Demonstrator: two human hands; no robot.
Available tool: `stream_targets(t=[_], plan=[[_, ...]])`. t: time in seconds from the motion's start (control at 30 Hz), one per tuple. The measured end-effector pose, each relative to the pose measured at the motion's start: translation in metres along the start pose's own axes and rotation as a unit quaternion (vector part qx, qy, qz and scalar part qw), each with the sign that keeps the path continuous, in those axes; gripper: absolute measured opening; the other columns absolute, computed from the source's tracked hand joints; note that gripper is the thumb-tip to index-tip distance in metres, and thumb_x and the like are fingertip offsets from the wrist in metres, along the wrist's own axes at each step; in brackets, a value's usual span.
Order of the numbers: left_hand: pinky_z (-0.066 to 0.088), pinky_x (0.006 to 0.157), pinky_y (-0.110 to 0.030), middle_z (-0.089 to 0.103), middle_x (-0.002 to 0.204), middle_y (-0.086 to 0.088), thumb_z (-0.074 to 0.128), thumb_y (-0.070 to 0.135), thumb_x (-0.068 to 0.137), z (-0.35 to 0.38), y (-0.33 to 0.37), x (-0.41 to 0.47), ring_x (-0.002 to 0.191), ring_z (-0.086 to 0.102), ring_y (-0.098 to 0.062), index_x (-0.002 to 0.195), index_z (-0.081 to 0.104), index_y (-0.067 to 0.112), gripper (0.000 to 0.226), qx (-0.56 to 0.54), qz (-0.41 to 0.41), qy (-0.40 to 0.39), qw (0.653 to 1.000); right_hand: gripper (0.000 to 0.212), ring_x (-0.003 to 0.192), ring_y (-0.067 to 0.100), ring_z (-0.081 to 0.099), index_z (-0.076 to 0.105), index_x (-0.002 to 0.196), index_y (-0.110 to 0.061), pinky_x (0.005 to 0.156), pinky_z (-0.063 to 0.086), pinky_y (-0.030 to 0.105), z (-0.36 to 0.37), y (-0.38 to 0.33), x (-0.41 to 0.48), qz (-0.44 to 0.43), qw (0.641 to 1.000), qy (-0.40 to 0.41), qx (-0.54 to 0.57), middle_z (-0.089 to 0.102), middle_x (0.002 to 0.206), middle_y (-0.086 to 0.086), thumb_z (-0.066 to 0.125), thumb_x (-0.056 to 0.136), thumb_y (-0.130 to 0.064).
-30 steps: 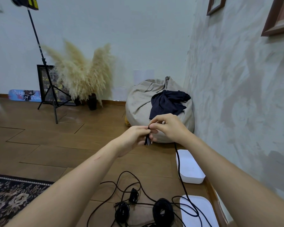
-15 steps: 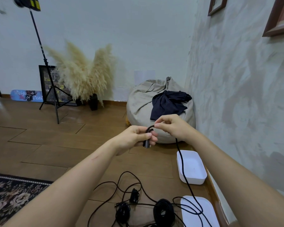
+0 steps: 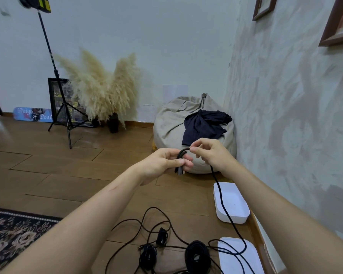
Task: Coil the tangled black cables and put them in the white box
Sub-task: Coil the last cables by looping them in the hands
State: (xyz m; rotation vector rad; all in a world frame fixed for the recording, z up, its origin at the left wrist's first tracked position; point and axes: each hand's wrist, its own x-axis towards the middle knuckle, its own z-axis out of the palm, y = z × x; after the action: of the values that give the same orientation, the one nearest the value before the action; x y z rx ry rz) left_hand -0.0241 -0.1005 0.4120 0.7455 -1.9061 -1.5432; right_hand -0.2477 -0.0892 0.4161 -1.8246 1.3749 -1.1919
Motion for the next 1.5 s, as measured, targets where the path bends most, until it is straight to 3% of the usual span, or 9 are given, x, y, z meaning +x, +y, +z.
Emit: stream_targets(t=[0.17,0.3,0.43,0.53,0.73,1.03,1.2,1.4,1.5], plan=[[0.047,0.113,-0.044,0.072,0.123,-0.014,0.059,0.011,0.102,-0.003,0.004,0.004,0.116,0.067,-0.022,0.129,0.067,0.006,0.028,-0.046,0.024,0.028,0.998,0.018,0.054,0.004,0.048,0.073,0.113,-0.011,0.055,0.039,0.021,0.022,-0.003,-0.005,-0.001,0.998,0.008,0.068,0.065,0.072,-0.004,0.057,0.104,-0.015],[0.047,0.112,-0.048,0.074,0.119,-0.013,0.062,0.011,0.097,-0.003,0.003,0.008,0.112,0.068,-0.022,0.123,0.068,0.006,0.027,-0.121,0.041,0.052,0.99,0.03,0.047,0.001,0.044,0.068,0.108,-0.03,0.048,0.037,0.019,0.043,-0.003,-0.013,0.014,0.999,-0.02,0.047,0.062,0.063,-0.012,0.045,0.109,-0.012],[0.056,0.099,-0.033,0.075,0.117,-0.008,0.056,0.004,0.102,0.001,0.001,0.013,0.112,0.07,-0.019,0.121,0.067,0.006,0.022,-0.173,0.061,0.109,0.977,0.022,0.05,0.006,0.05,0.061,0.12,-0.022,0.051,0.041,0.025,0.063,0.005,-0.013,0.054,0.995,-0.074,-0.033,0.075,0.085,0.003,0.042,0.109,-0.023],[0.056,0.094,-0.029,0.077,0.115,-0.004,0.056,0.006,0.103,0.0,-0.003,0.018,0.112,0.07,-0.017,0.119,0.067,0.008,0.02,-0.184,0.079,0.186,0.962,0.025,0.044,0.002,0.047,0.053,0.131,-0.022,0.048,0.039,0.019,0.076,-0.002,-0.016,0.055,0.991,-0.119,-0.04,0.074,0.08,0.005,0.041,0.109,-0.026],[0.058,0.084,-0.023,0.077,0.115,-0.009,0.06,0.006,0.102,0.0,-0.01,0.02,0.112,0.072,-0.018,0.122,0.066,0.003,0.022,-0.175,0.096,0.273,0.941,0.02,0.043,0.004,0.046,0.056,0.118,-0.015,0.051,0.038,0.025,0.073,-0.009,-0.008,0.039,0.984,-0.158,-0.071,0.067,0.068,0.0,0.041,0.108,-0.021],[0.057,0.087,-0.022,0.077,0.113,-0.008,0.058,0.004,0.102,0.003,-0.013,0.026,0.108,0.073,-0.015,0.128,0.062,-0.003,0.028,-0.216,0.091,0.252,0.939,0.02,0.052,-0.001,0.055,0.062,0.098,-0.023,0.064,0.042,0.029,0.076,-0.011,-0.008,0.007,0.979,-0.158,-0.125,0.067,0.063,-0.001,0.044,0.106,-0.02],[0.056,0.088,-0.02,0.078,0.109,-0.001,0.059,0.007,0.102,-0.007,-0.025,0.025,0.105,0.073,-0.008,0.121,0.067,0.003,0.021,-0.026,0.09,0.292,0.952,0.033,0.056,-0.002,0.056,0.057,0.07,-0.032,0.065,0.043,0.027,0.062,-0.017,-0.008,0.001,0.971,-0.159,-0.178,0.063,0.063,-0.007,0.054,0.102,-0.027],[0.048,0.065,-0.012,0.071,0.08,0.006,0.053,0.003,0.105,-0.002,-0.034,0.015,0.071,0.065,0.003,0.115,0.069,-0.002,0.019,0.099,0.045,0.165,0.98,0.018,0.068,-0.004,0.056,0.074,0.094,-0.02,0.066,0.042,0.02,0.03,-0.024,-0.008,-0.023,0.968,-0.168,-0.186,0.064,0.069,-0.022,0.057,0.102,-0.019],[0.056,0.085,-0.026,0.077,0.098,0.0,0.05,0.02,0.109,0.003,-0.032,0.014,0.092,0.07,-0.011,0.119,0.071,0.012,0.024,0.06,0.018,0.101,0.993,0.02,0.09,0.01,0.066,0.076,0.103,-0.021,0.085,0.053,0.038,0.021,-0.017,-0.007,-0.048,0.973,-0.122,-0.191,0.074,0.091,-0.009,0.057,0.102,-0.022]])
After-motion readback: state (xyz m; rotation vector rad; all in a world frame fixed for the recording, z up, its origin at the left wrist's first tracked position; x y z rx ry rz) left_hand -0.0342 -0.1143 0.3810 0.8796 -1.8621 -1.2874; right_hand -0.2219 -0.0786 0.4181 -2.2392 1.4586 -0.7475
